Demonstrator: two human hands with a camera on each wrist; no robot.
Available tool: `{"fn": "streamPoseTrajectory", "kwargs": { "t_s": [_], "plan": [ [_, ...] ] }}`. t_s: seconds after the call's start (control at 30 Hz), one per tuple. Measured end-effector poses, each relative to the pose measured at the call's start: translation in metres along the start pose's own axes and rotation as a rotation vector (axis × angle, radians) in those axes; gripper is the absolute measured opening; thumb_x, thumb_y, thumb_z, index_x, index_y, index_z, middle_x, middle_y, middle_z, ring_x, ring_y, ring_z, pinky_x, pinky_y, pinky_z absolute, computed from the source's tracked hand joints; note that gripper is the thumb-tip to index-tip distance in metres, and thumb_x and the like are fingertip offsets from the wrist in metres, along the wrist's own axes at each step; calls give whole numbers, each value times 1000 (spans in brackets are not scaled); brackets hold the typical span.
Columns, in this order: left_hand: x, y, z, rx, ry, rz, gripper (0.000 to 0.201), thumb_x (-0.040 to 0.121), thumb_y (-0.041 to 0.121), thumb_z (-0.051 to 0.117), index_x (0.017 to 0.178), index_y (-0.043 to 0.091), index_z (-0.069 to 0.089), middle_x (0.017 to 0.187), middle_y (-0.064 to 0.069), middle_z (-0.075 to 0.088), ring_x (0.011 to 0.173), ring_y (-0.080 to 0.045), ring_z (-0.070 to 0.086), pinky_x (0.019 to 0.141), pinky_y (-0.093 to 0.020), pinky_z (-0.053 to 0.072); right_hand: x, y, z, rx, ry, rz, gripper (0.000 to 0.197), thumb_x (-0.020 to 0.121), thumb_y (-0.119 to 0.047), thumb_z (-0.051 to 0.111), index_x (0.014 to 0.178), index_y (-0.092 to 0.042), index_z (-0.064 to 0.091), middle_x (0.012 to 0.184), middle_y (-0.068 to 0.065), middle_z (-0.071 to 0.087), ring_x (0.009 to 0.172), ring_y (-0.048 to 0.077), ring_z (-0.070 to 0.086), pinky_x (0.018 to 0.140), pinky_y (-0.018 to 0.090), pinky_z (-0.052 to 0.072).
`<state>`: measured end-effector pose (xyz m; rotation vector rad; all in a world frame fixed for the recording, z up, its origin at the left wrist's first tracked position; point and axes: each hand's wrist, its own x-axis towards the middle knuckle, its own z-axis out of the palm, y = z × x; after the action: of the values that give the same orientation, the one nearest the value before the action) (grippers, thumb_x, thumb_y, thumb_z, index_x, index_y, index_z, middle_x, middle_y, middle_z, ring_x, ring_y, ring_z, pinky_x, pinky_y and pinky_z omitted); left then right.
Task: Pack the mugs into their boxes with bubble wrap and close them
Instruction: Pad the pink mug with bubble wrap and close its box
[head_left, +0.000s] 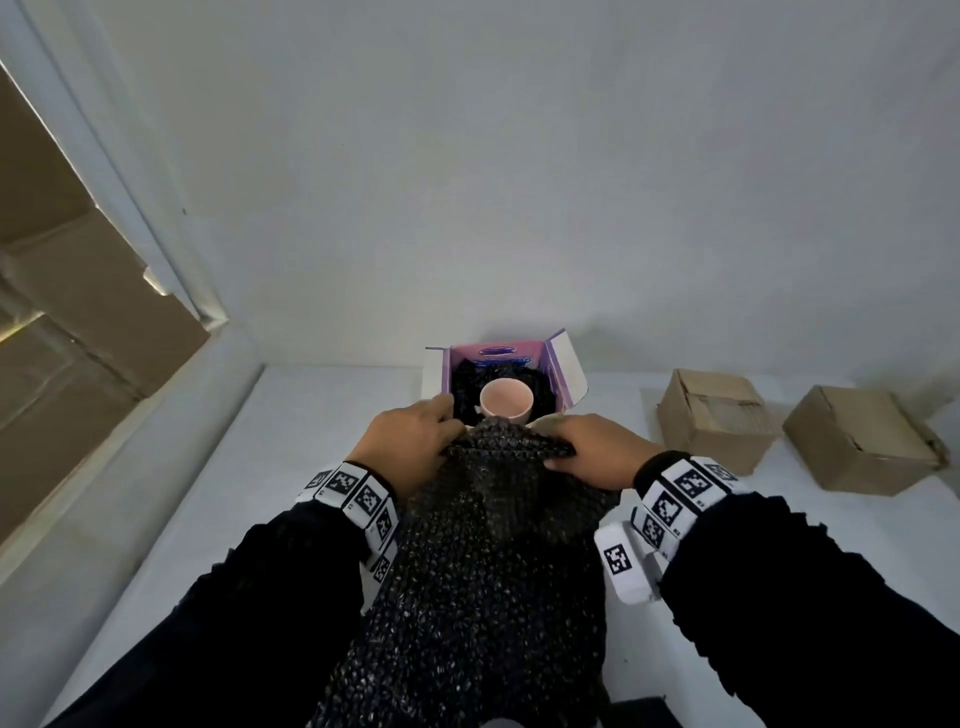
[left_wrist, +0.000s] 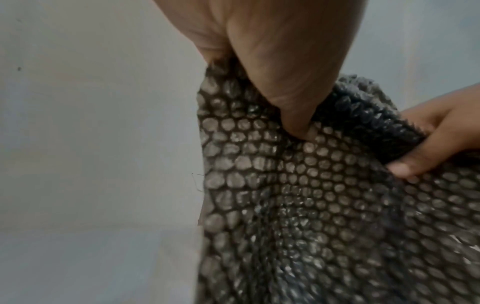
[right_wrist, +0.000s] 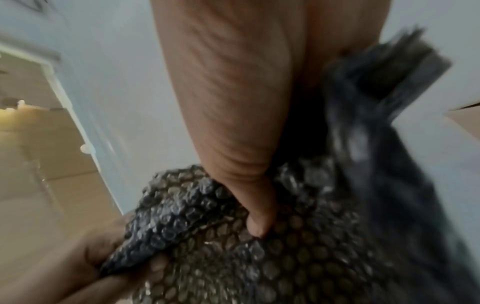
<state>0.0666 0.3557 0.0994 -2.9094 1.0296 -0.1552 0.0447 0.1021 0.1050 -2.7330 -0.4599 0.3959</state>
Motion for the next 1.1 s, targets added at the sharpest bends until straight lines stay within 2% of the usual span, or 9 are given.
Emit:
{"fn": "streamPoseTrajectory", "kwargs": {
  "t_s": [0.13,0.2,0.33,0.43,0.57,0.7,0.87,1.0,1.1],
  "plan": [
    [9,1,6,-102,28,24,17,84,16,48,96,9,58,88,-10,61,77,-31,59,64,-41,51,0,14,-16,136,24,-7,15,97,-22,53,111,-25,52,119,4,63,104,20,58,80,31,41],
    [10,5,4,-201,-19,-64,17,91,21,43,103,11,50,96,-10,59,84,-30,58,73,-41,48,2,13,-23,168,42,-7,15,96,-26,51,111,-28,51,116,5,63,104,24,58,86,36,43],
    [10,7,4,-310,17,-109,34,83,37,35,103,13,48,100,-7,57,89,-27,56,75,-38,46,8,13,-39,271,-18,26,42,84,-67,41,111,-39,56,120,1,61,114,21,50,107,41,29],
    [11,7,7,-281,142,-72,48,91,57,31,106,18,55,93,2,55,82,-16,54,69,-30,44,20,24,-43,143,-45,32,34,101,-45,30,107,-34,61,119,1,58,114,20,40,110,44,19],
    [18,14,13,-287,291,-72,36,93,38,38,102,17,66,85,0,56,77,-21,55,65,-33,47,32,37,-53,-94,-165,-32,41,93,-40,56,133,-37,52,119,-4,60,116,16,44,98,39,26],
    [24,24,21,-393,311,-96,24,79,29,53,94,16,67,84,2,52,66,-18,54,56,-32,49,42,43,-67,-96,-301,-84,34,78,-28,76,110,-20,69,72,-10,58,66,7,53,66,26,41],
    [33,24,21,-516,308,-144,20,80,25,52,98,17,54,97,4,51,69,-21,56,61,-32,47,61,44,-87,-183,-246,-109,18,81,-22,71,98,-16,71,84,2,67,76,18,59,72,30,47],
    [42,14,24,-525,366,-239,25,77,10,52,97,22,43,71,9,49,55,-23,46,54,-31,39,85,41,-99,-180,-175,-148,17,94,-23,55,109,-15,57,98,3,59,84,19,54,70,30,39],
    [53,6,24,-448,426,-255,32,76,5,48,104,18,57,94,0,60,68,-24,57,59,-31,47,112,43,-96,-136,-125,-120,18,97,-28,45,115,-24,46,105,7,54,94,28,50,81,38,41]
  ]
}}
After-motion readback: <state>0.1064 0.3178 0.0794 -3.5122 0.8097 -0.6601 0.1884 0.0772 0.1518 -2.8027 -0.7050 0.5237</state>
